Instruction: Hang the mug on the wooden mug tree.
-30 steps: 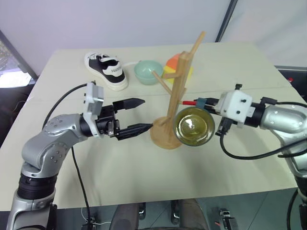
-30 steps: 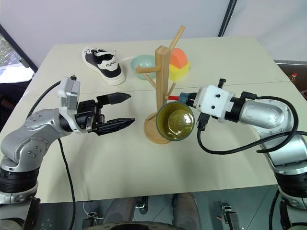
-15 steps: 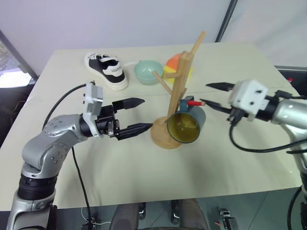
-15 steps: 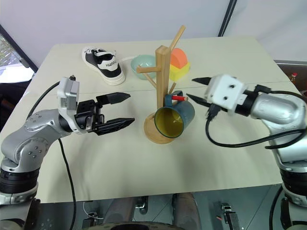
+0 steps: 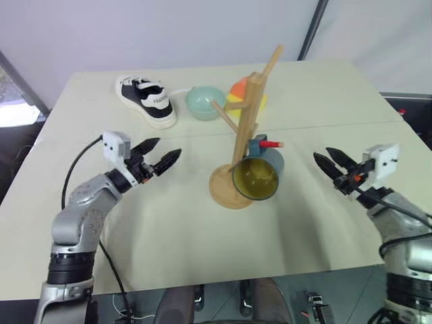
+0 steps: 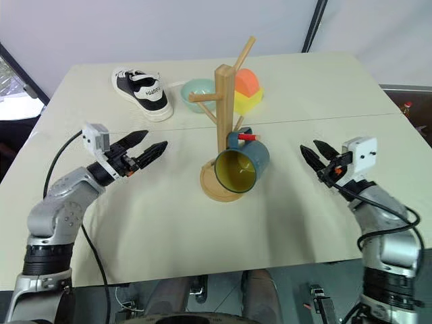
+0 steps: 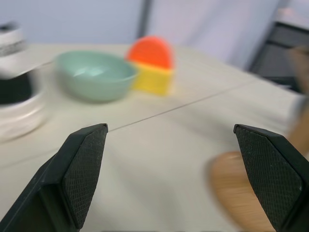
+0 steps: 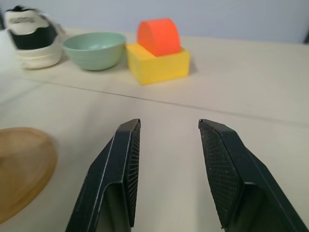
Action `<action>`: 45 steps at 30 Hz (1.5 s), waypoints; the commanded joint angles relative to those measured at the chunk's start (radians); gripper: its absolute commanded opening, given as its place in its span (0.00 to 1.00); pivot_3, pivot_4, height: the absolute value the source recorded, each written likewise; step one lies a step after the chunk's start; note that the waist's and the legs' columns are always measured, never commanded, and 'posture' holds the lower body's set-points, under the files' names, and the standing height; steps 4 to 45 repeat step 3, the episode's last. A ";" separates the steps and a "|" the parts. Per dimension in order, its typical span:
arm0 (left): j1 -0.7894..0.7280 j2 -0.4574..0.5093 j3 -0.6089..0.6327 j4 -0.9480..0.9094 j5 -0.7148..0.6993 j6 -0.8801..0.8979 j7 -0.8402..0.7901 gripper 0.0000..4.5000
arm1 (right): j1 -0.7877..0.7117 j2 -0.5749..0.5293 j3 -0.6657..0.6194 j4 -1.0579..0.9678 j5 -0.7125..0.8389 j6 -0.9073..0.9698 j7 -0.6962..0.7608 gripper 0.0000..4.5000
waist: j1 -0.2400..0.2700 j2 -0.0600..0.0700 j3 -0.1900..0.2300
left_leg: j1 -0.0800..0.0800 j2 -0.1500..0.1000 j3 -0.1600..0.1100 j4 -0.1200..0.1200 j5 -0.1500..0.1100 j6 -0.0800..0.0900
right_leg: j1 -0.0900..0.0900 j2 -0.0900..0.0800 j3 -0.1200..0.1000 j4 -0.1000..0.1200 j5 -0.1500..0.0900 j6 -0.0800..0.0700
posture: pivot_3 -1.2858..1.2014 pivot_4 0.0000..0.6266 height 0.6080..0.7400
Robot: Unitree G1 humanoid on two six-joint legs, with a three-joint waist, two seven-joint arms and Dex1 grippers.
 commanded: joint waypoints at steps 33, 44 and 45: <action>0.057 -0.033 0.035 0.020 0.062 -0.084 0.054 1.00 | -0.012 0.035 0.036 0.077 -0.025 -0.108 -0.001 0.44 | 0.000 0.000 0.000 | -0.001 0.000 0.000 -0.001 0.000 0.000 | -0.001 0.000 0.000 0.000 0.000 0.000 | 0.52 0.24 0.94; 0.057 -0.033 0.035 0.020 0.062 -0.084 0.054 1.00 | -0.012 0.035 0.036 0.077 -0.025 -0.108 -0.001 0.44 | 0.000 0.000 0.000 | -0.001 0.000 0.000 -0.001 0.000 0.000 | -0.001 0.000 0.000 0.000 0.000 0.000 | 0.52 0.24 0.94; 0.057 -0.033 0.035 0.020 0.062 -0.084 0.054 1.00 | -0.012 0.035 0.036 0.077 -0.025 -0.108 -0.001 0.44 | 0.000 0.000 0.000 | -0.001 0.000 0.000 -0.001 0.000 0.000 | -0.001 0.000 0.000 0.000 0.000 0.000 | 0.52 0.24 0.94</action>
